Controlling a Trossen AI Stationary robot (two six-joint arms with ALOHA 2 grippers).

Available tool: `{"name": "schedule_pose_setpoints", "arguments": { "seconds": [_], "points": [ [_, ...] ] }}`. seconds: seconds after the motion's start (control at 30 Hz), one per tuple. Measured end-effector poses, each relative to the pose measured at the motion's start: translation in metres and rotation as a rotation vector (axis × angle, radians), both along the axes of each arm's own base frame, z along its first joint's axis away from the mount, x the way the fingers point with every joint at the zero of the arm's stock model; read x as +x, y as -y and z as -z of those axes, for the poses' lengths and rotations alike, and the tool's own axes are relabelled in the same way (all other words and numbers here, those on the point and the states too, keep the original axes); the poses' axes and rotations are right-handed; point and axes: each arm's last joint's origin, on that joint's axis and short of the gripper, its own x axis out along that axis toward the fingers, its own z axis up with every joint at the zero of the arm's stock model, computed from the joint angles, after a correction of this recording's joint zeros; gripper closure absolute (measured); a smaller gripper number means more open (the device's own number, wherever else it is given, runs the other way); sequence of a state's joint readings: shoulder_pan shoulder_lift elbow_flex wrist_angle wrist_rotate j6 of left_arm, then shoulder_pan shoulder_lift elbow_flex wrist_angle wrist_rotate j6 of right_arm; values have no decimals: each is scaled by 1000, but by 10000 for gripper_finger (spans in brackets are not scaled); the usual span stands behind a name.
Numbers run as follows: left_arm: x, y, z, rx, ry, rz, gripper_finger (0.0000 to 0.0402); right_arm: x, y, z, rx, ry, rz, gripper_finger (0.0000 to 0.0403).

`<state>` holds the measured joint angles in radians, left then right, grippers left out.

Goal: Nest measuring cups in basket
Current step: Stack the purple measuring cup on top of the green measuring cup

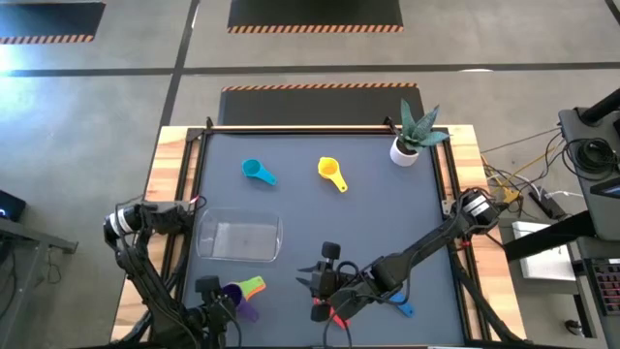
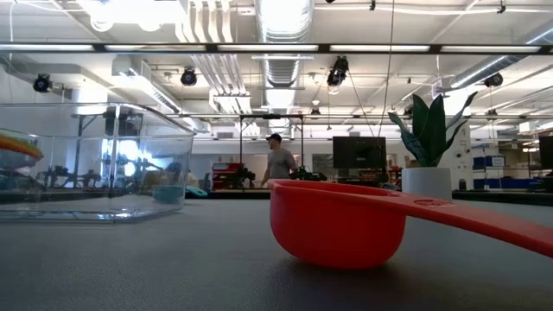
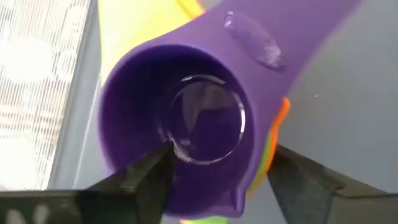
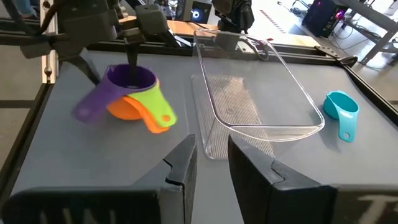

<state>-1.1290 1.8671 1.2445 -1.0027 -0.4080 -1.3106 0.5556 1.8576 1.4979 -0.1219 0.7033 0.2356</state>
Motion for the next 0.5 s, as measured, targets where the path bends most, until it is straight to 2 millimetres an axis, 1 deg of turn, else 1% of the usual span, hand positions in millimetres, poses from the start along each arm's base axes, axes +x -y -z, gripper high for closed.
{"name": "schedule_pose_setpoints", "arguments": {
  "seconds": [0.1,0.27,0.3,0.33,0.43,0.5],
  "points": [
    [0,-1,1,9,-5,18,244,0,0,0,0,0,0,323],
    [1,3,-2,5,-13,86,370,0,0,0,0,0,0,323],
    [2,4,-3,6,-14,100,380,0,0,0,0,0,0,323],
    [2,5,-4,5,-13,111,381,0,0,0,0,0,0,323],
    [4,9,-8,-7,-1,159,373,0,0,0,1,0,0,323],
    [6,11,-9,-2,18,199,377,0,0,0,1,0,0,323]
  ]
}}
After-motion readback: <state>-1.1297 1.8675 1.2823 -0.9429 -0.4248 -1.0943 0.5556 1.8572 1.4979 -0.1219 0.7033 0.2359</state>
